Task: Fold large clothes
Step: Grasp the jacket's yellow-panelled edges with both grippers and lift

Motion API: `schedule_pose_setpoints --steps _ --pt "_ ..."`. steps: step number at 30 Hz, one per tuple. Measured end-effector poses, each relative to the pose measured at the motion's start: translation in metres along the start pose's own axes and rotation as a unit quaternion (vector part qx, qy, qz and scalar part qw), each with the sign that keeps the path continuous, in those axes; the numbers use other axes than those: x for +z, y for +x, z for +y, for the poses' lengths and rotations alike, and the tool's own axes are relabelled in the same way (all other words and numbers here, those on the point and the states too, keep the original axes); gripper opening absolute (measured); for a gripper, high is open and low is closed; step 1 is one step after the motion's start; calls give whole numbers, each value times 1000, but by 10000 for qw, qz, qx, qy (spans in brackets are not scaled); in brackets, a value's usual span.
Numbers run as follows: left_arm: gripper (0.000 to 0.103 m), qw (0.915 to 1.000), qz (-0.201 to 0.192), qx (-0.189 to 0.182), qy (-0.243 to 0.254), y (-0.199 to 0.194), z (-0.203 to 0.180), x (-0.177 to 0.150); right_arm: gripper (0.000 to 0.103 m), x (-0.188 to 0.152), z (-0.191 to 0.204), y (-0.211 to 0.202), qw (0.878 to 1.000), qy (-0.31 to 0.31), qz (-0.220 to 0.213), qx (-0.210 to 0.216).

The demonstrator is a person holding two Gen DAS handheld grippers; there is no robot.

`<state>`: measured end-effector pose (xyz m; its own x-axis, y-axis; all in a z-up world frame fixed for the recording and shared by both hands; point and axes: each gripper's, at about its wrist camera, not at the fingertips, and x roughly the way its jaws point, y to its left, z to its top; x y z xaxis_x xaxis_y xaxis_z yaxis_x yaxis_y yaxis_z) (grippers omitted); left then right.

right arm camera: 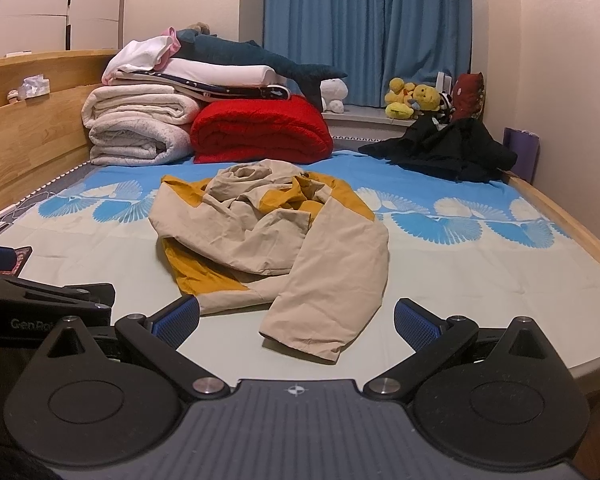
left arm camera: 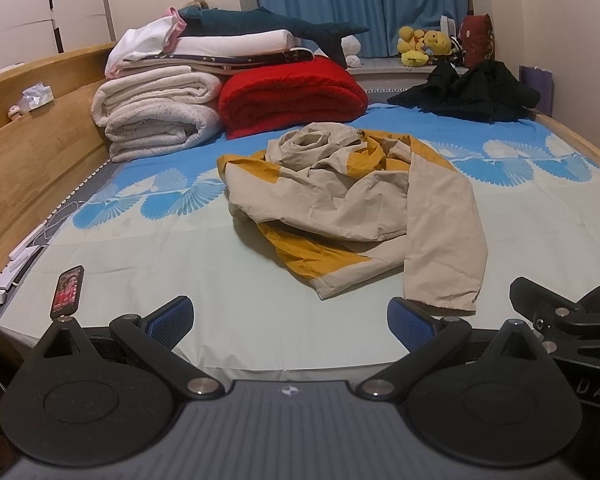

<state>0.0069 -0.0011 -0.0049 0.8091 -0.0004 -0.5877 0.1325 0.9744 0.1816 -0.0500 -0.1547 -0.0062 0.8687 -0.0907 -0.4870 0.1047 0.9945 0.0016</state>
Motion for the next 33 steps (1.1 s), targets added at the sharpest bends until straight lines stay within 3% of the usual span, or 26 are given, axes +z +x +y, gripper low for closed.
schedule_pose_setpoints --steps 4,7,10,13,16,19,20,21,22,23,24,25,26,27,29,31,33 --pt "103 9997 147 -140 -142 14 6 3 102 2 -6 7 9999 130 -73 27" --pt "103 9966 390 -441 -569 43 27 11 102 14 -24 29 9990 426 -150 -35" --pt "103 9924 359 -297 -1141 87 56 25 102 35 -48 73 9977 645 -106 -183" --pt "103 9897 394 -37 -1378 143 79 47 102 62 -75 142 9956 919 131 -132" --pt "103 9813 623 -480 -1756 210 99 74 102 89 -96 219 9928 1154 249 -194" --pt "101 9575 990 -1192 -2434 282 118 102 102 123 -115 311 9875 1427 483 -462" --pt "100 9514 1092 -1251 -2593 305 123 111 102 134 -121 342 9841 1592 638 -456" --pt "99 9494 1140 -1281 -2629 327 123 121 102 145 -127 374 9800 1776 798 -401" --pt "97 9526 1149 -1246 -2526 350 123 134 102 154 -132 406 9757 1921 997 -326" --pt "92 9584 1203 -1075 -2355 372 120 143 102 160 -135 437 9713 2016 1232 -279" --pt "69 9630 1324 -835 -2192 393 119 153 102 165 -139 468 9658 2120 1472 -225" --pt "34 9669 1448 -539 -2028 414 118 161 102 168 -140 494 9601 2208 1702 -199" --pt "16 9683 1565 -273 -1927 433 119 168 96 168 -142 518 9547 2221 1972 -192" --pt "4 9680 1653 -206 -1877 449 122 173 81 167 -144 540 9515 2113 2224 -216" --pt "3 9723 1698 53 -1608 469 134 179 1 166 -150 563 9468 1829 2645 -86" --pt "2 9806 1490 672 -1077 483 152 184 2 174 -164 575 9551 1207 2669 -447" --pt "2 9759 1447 1407 -835 509 188 194 2 195 -198 585 9613 781 2375 -1161"
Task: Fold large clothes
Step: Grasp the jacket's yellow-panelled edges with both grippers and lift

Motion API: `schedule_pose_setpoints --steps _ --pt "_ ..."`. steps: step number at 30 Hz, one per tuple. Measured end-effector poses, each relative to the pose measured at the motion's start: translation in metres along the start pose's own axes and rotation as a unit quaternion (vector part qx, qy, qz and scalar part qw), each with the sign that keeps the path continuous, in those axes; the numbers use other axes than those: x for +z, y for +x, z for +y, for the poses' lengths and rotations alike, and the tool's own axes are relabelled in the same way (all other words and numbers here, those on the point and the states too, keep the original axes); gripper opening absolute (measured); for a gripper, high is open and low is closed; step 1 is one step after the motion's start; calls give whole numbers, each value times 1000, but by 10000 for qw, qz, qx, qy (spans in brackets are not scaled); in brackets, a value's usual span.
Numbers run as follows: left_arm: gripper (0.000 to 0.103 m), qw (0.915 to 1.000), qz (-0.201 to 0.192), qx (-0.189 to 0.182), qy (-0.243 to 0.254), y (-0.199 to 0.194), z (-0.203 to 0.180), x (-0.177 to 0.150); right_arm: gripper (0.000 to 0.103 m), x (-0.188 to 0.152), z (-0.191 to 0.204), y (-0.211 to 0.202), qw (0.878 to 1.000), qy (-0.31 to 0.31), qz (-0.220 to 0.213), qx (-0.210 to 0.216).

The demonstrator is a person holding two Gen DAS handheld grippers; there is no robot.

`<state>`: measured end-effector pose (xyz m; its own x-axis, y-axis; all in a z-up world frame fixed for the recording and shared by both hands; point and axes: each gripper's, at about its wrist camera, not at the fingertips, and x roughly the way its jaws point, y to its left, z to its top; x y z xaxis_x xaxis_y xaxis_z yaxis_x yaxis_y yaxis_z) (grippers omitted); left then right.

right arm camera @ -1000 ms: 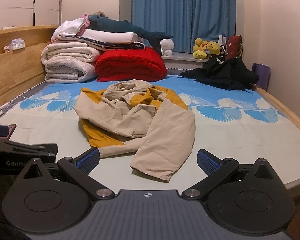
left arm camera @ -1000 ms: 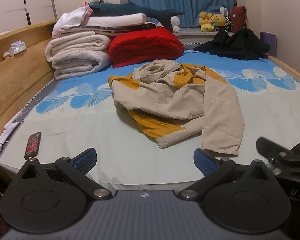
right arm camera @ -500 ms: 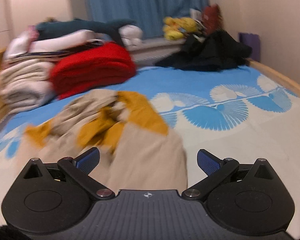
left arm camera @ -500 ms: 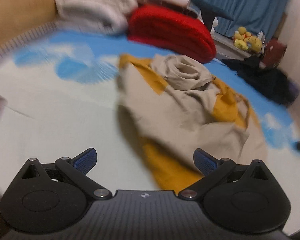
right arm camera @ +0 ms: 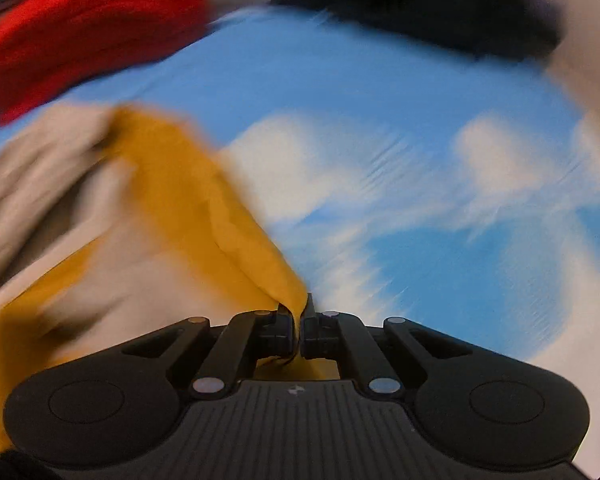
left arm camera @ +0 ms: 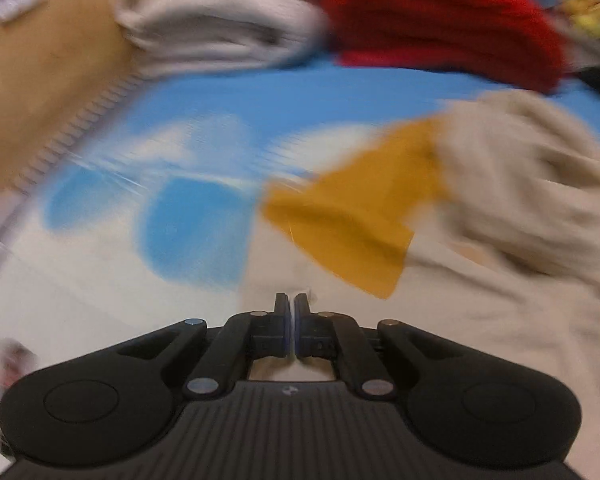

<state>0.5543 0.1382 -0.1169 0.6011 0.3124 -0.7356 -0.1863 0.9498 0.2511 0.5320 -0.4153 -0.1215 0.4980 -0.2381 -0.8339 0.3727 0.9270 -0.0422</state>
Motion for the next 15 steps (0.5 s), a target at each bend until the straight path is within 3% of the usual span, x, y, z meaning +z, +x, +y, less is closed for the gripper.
schedule_pose_setpoints --steps 2,4,5,6,7,8,9,11,12,13,15 --pt "1 9959 -115 895 -10 34 27 30 2 35 -25 5 9967 25 -620 -523" --pt "0 9848 -386 1690 -34 60 47 59 6 63 -35 3 9865 127 -1387 -865" --pt "0 9791 -485 1971 -109 69 57 72 25 71 -33 3 9811 121 -1653 -1002" --pt "0 9788 -392 1988 -300 75 66 83 38 74 -30 1 9755 127 -1898 -1106" --pt "3 9826 -250 1765 -530 78 74 91 76 73 -27 -2 9722 108 -2016 -1183" --pt "5 9872 -181 1395 -755 75 81 93 94 66 -24 -9 9696 37 -2132 -1198" --pt "13 9904 -249 1065 -849 67 82 90 93 53 -22 -20 9670 -110 -2307 -1074" --pt "45 9950 -505 579 -640 46 75 71 93 18 -24 -41 9638 -573 -2476 -810" --pt "70 9964 -577 418 -464 32 66 59 93 -3 -26 -54 9636 -809 -2477 -601" --pt "81 9971 -647 245 -310 14 56 42 93 -29 -30 -70 9659 -1044 -2359 -224" --pt "83 9960 -805 -375 -25 -26 30 4 93 -76 -35 -95 9682 -1429 -1946 662"
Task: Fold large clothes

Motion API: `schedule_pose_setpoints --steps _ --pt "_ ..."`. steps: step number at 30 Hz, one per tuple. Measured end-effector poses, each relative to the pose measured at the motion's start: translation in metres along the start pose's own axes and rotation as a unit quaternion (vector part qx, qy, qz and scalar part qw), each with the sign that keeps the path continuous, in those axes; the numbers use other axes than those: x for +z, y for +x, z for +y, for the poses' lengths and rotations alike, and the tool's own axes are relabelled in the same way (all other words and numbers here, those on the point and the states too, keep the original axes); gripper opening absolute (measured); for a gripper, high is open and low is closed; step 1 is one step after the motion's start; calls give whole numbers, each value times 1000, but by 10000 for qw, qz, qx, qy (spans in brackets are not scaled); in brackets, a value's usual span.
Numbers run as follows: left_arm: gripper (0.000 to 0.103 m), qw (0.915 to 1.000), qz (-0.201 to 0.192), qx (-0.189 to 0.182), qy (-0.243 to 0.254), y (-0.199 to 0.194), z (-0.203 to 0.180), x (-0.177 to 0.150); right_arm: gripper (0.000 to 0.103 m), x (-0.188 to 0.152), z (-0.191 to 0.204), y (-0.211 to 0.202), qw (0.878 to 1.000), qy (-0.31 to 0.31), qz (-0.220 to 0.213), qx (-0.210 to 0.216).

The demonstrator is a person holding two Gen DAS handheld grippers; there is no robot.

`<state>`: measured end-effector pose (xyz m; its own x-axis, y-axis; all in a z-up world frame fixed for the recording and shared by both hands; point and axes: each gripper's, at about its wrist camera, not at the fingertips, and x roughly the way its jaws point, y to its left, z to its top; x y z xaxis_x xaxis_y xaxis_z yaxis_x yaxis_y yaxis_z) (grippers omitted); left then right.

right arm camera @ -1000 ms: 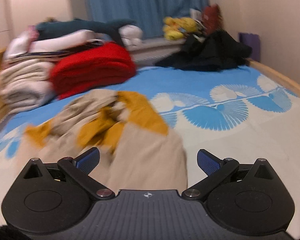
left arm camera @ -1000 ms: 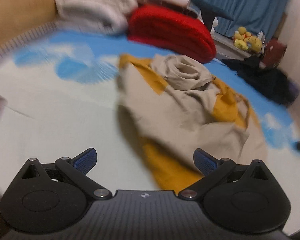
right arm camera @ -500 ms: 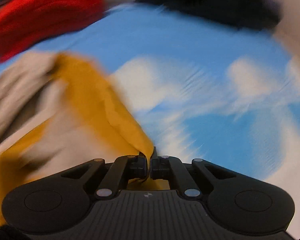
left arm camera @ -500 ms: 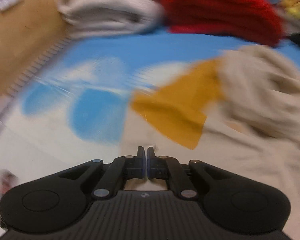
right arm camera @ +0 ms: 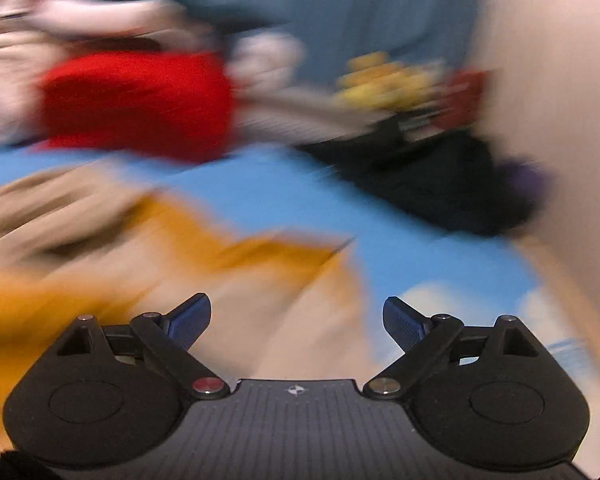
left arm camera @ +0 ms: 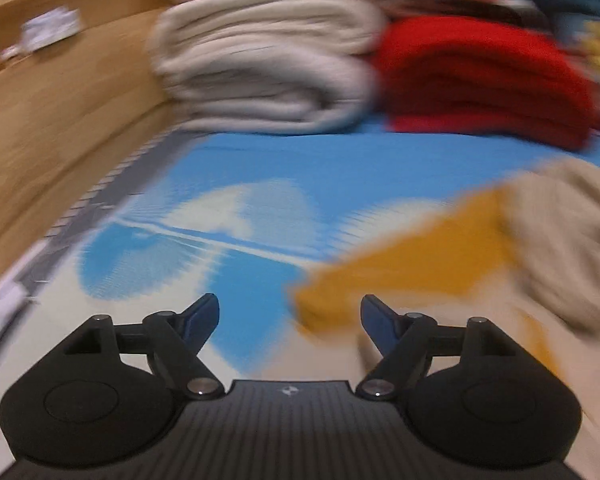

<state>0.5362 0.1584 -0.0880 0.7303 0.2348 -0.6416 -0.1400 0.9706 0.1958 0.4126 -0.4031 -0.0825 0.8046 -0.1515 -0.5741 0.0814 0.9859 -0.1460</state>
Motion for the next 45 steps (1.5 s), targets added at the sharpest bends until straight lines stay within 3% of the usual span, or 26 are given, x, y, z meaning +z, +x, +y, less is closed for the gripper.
schedule_pose_setpoints --steps 1,3,6,7,8,10,11,13,14,15,16,17,18,19,20,22,24,26,30,31,33,37,40,42,44,45 --pt "85 9991 24 -423 84 -26 -14 -18 93 -20 9 -20 9987 -48 171 468" --pt "87 9915 72 -1277 236 -68 -45 -54 93 -51 26 -46 9950 -229 417 873" --pt "101 9646 295 -2497 791 -119 -95 -115 94 -81 54 -66 9921 -572 484 1002" --pt "101 9533 363 -2794 1093 -132 -113 -133 94 -88 60 -65 9929 -630 463 898" --pt "101 9419 333 -2990 1492 -143 -131 -150 94 -90 63 -58 9931 -662 491 837" --pt "101 9300 243 -3075 1997 -163 -164 -184 92 -86 68 -33 9943 -637 563 641" --pt "101 9179 253 -3238 2280 -168 -180 -200 89 -82 69 -20 9947 -527 572 678" --pt "101 8966 491 -3398 2798 -168 -210 -224 79 -76 65 -6 9938 4 614 930" --pt "101 8914 484 -3305 3062 -167 -226 -235 77 -72 61 -1 9898 409 686 1182" --pt "93 8947 338 -3041 3253 -165 -237 -243 77 -71 58 5 9845 766 740 1394" --pt "67 9004 160 -2764 3357 -161 -246 -249 77 -72 55 6 9772 1103 805 1625" --pt "51 9078 119 -2757 3159 -156 -245 -244 73 -73 51 7 9730 1253 853 1738" --pt "5 9182 283 -2848 2738 -149 -238 -231 62 -76 49 9 9708 1314 903 1790" --pt "5 9272 420 -2925 2301 -147 -227 -217 28 -76 48 13 9655 1371 1059 1944" --pt "5 9319 398 -3045 1933 -151 -211 -203 17 -76 45 14 9589 1544 1135 2092" --pt "4 9403 -64 -2936 1722 -172 -177 -182 12 -70 41 -6 9484 1812 1033 2387" --pt "4 9467 -452 -2786 1551 -195 -136 -163 11 -61 40 -40 9383 1867 794 2800" --pt "3 9531 -642 -2674 1266 -217 -95 -148 9 -50 43 -77 9359 1729 546 3021" --pt "2 9705 -1074 -1976 871 -247 -25 -131 7 -39 31 -146 9270 2073 419 3098" --pt "1 9742 -1081 -1855 695 -249 -11 -124 7 -41 24 -160 9241 2243 423 3065" --pt "1 9824 -980 -1483 569 -246 11 -124 7 -45 17 -176 9342 2275 433 2712" --pt "0 9916 -350 -947 804 -232 29 -161 0 -81 12 -176 9486 2267 965 1988" --pt "0 9887 -59 -1123 988 -234 31 -190 0 -124 2 -162 9421 2443 1537 1707" --pt "1 9854 71 -1493 813 -233 37 -202 0 -150 -5 -158 9369 2577 1762 1573" --pt "15 9808 299 -1899 343 -215 44 -204 6 -162 -15 -155 9292 2913 1742 1462" --pt "42 9797 257 -1982 117 -208 45 -203 8 -166 -20 -150 9254 3080 1680 1434"
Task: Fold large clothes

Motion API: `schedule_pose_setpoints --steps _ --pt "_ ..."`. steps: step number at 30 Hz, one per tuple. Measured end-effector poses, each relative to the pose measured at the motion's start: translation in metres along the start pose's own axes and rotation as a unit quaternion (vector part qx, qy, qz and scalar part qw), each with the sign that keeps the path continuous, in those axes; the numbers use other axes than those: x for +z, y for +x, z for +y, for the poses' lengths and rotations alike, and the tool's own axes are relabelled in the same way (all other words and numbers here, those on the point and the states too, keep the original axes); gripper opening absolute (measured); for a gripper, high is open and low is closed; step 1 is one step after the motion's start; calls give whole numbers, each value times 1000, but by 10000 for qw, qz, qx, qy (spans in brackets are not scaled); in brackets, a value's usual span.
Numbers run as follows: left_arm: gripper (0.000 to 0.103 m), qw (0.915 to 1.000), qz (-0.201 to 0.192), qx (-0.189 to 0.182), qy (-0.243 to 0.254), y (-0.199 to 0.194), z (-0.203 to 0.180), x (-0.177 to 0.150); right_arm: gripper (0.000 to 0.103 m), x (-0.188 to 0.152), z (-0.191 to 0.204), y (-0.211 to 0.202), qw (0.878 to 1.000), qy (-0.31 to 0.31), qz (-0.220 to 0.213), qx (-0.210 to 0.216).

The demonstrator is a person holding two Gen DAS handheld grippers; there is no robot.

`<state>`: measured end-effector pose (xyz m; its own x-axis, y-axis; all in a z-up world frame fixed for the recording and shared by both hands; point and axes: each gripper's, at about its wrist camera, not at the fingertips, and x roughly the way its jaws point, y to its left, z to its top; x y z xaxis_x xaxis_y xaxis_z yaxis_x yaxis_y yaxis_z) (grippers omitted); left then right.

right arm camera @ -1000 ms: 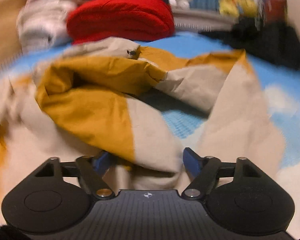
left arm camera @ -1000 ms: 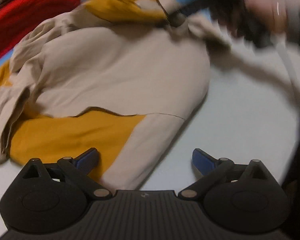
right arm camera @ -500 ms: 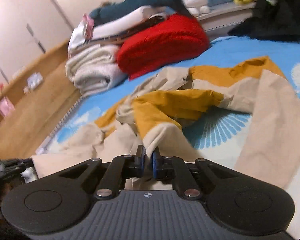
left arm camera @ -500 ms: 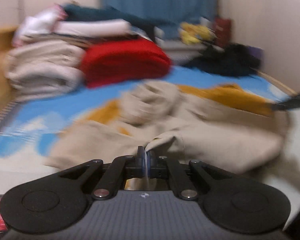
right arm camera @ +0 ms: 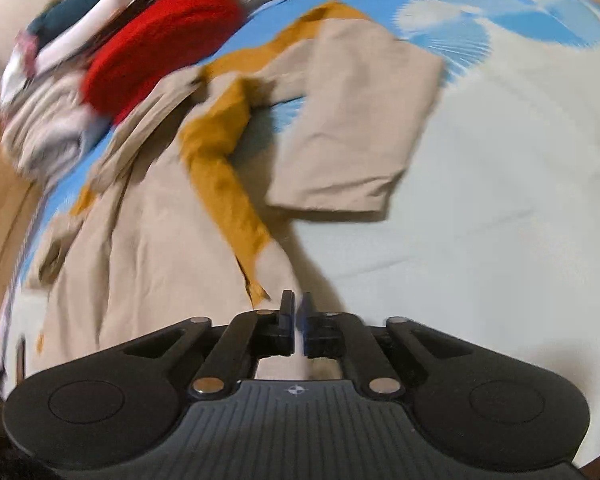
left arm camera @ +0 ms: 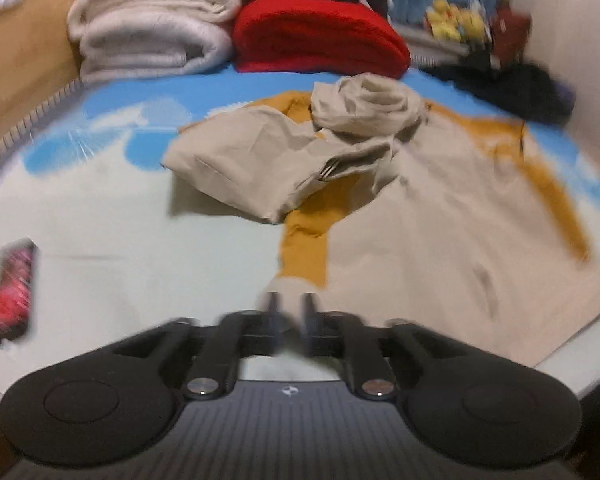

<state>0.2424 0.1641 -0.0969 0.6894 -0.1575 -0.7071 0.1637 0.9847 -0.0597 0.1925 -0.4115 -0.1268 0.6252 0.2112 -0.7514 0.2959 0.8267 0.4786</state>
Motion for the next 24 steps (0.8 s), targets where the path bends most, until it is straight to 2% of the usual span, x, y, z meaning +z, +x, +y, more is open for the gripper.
schedule_pose_setpoints --steps 1,2,3,4,6,7,8,9,10,11,13,17,18,19,20,21,22,23,24 --pt "77 9997 -181 15 -148 3 0 5 26 2 -3 2 9999 82 -58 41" --pt "89 9991 -357 65 -238 9 0 8 64 4 -4 6 9999 105 -72 43" --pt "97 9987 -452 48 -234 19 -3 14 80 5 -2 13 10000 85 -43 22" --pt "98 9988 -436 -6 -200 31 -8 23 93 5 0 22 10000 19 16 22" --pt "99 9996 -167 -197 -79 64 -16 32 91 1 7 42 9994 -221 248 -18" --pt "99 9998 24 -193 36 84 -20 35 79 -2 11 54 9985 -316 428 -81" --pt "99 9992 288 -103 239 106 -26 33 23 -5 17 64 9970 -429 640 -90" --pt "80 9968 637 27 475 122 -33 30 3 -9 22 72 9948 -510 856 -200" --pt "29 9918 1083 89 667 139 -40 26 4 -13 28 71 9941 -583 863 -315" --pt "28 9877 1426 172 618 145 -45 24 2 -16 39 66 9923 -887 796 -342" --pt "17 9889 1276 299 695 120 -53 25 1 -23 53 41 9899 -1262 581 -278" --pt "15 9940 814 30 735 39 -41 23 0 -36 58 -26 9903 -1313 433 144" --pt "17 9934 775 65 845 28 -37 18 0 -41 57 -34 9899 -1330 465 179" --pt "26 9921 794 164 956 25 -33 12 1 -48 56 -36 9888 -1368 578 145" --pt "32 9892 917 311 1096 29 -30 5 6 -55 53 -31 9870 -1417 758 35" --pt "44 9857 1101 498 1175 36 -27 -2 10 -63 50 -21 9832 -1467 1075 -161" --pt "46 9823 1266 785 1136 42 -22 -5 21 -69 45 -8 9759 -1505 1500 -497" --pt "50 9803 1336 1042 1017 46 -15 -7 24 -70 42 -3 9726 -1480 1627 -754" --pt "65 9831 1266 1038 814 44 -8 -4 25 -65 39 -6 9759 -1373 1506 -776"
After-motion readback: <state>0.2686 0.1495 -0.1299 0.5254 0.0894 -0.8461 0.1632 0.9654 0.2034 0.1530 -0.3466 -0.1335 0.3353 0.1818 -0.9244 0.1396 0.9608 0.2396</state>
